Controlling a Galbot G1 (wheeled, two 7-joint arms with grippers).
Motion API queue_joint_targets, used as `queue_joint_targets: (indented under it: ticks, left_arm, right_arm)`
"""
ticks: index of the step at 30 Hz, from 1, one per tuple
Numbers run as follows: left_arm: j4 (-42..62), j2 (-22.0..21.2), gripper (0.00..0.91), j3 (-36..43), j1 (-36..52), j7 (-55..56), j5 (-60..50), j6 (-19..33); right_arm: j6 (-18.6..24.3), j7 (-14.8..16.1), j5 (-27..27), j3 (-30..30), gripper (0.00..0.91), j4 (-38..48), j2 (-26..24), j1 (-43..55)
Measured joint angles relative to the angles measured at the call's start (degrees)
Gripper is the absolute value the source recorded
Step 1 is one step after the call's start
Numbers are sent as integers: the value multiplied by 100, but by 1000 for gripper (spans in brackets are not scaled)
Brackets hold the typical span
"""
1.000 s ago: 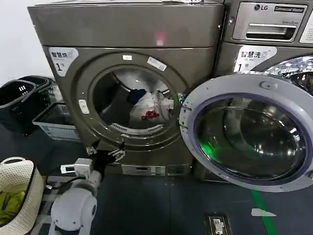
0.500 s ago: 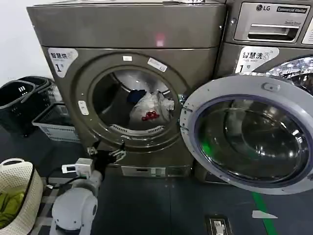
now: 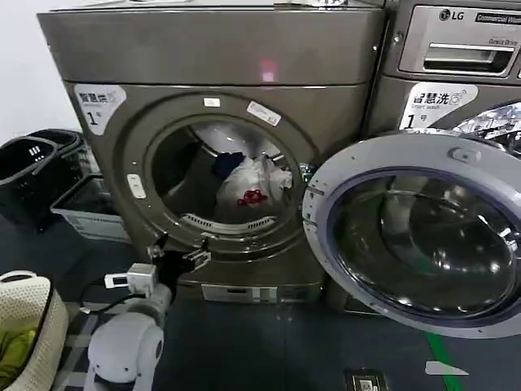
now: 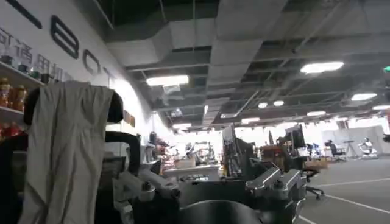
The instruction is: Grasp the clothes from the dryer.
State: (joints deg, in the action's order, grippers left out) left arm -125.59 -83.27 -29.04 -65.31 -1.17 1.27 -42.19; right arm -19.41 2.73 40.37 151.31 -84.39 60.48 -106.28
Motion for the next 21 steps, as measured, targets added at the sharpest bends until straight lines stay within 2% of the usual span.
queue_joint_targets:
  ticks: [21]
  left_arm:
    - [67, 16, 907, 58, 56, -60, 57, 0]
  right_arm:
    - [2, -1, 2, 22, 907, 27, -24, 4]
